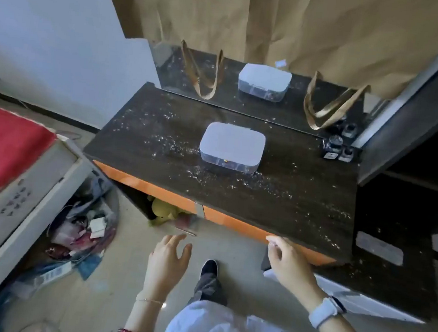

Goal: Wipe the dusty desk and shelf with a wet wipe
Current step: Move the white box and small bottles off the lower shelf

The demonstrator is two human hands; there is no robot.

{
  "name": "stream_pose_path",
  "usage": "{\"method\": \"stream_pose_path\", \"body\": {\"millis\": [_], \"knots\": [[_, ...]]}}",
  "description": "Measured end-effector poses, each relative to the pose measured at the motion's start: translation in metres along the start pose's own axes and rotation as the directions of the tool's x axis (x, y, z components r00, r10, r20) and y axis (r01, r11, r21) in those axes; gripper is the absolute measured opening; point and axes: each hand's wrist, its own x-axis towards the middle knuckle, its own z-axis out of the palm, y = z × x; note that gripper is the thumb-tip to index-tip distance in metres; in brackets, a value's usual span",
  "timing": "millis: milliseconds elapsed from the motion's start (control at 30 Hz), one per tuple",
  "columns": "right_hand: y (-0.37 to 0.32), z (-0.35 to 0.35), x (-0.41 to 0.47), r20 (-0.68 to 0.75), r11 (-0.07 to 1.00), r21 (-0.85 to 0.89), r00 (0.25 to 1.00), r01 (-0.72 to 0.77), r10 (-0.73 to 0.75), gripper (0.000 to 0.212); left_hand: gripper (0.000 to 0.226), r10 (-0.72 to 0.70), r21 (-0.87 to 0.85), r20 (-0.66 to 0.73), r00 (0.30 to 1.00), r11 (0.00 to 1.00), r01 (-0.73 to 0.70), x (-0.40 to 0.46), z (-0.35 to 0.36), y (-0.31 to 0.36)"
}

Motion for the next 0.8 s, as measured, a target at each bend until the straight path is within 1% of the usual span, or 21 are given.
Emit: {"method": "stream_pose_path", "body": {"millis": [33,67,100,133,167,267,333,367,433,533,600,700,800], "knots": [[-0.009,0.005,0.022,-0.045,0.999,0.049,0.999,-0.020,0.022,0.028,0.032,0.045,-0.037,-0.036,0.998,0.998,-0.047,0.029,-0.010,-0.001],[-0.022,0.005,0.041,-0.058,0.996,0.081,0.998,-0.029,0.034,0.030,0.033,0.078,-0.063,-0.056,0.995,0.995,-0.081,0.053,-0.021,0.000],[-0.037,0.004,0.061,-0.067,0.995,0.097,0.998,-0.016,0.022,0.032,0.033,0.101,-0.076,-0.076,0.992,0.991,-0.107,0.080,-0.033,0.004],[-0.052,0.001,0.076,-0.052,0.995,0.098,0.999,-0.008,0.013,0.033,0.030,0.094,-0.075,-0.077,0.993,0.992,-0.100,0.102,-0.046,0.011],[-0.061,0.000,0.097,-0.051,0.993,0.117,0.998,-0.020,0.026,0.031,0.028,0.109,-0.073,-0.074,0.991,0.991,-0.115,0.128,-0.052,0.016],[-0.073,-0.002,0.146,-0.142,0.963,0.215,0.970,-0.163,0.196,0.029,0.034,0.127,-0.095,-0.025,0.992,0.987,-0.128,0.184,-0.060,0.034],[-0.073,-0.002,0.169,-0.192,0.921,0.284,0.925,-0.267,0.327,0.031,0.044,0.110,-0.184,0.023,0.994,0.977,-0.104,0.212,-0.057,0.050],[-0.071,-0.002,0.180,-0.184,0.895,0.311,0.903,-0.320,0.387,0.033,0.050,0.081,-0.227,0.056,0.995,0.972,-0.067,0.227,-0.053,0.058],[-0.067,-0.001,0.200,-0.142,0.860,0.332,0.881,-0.388,0.452,0.035,0.058,0.011,-0.255,0.145,0.989,0.966,0.027,0.253,-0.043,0.072],[-0.064,0.001,0.220,-0.116,0.846,0.346,0.876,-0.407,0.469,0.024,0.053,-0.018,-0.190,0.239,0.971,0.980,0.065,0.276,-0.026,0.085],[-0.068,0.002,0.226,-0.104,0.833,0.343,0.864,-0.434,0.493,0.027,0.059,-0.035,-0.147,0.254,0.966,0.986,0.074,0.282,-0.021,0.091],[-0.071,0.004,0.227,-0.115,0.841,0.318,0.863,-0.437,0.492,0.028,0.057,-0.039,-0.138,0.212,0.977,0.988,0.070,0.279,-0.017,0.095],[-0.069,0.003,0.224,-0.176,0.870,0.303,0.874,-0.390,0.453,0.027,0.051,0.012,-0.147,0.148,0.989,0.989,0.010,0.273,-0.017,0.096]]}}
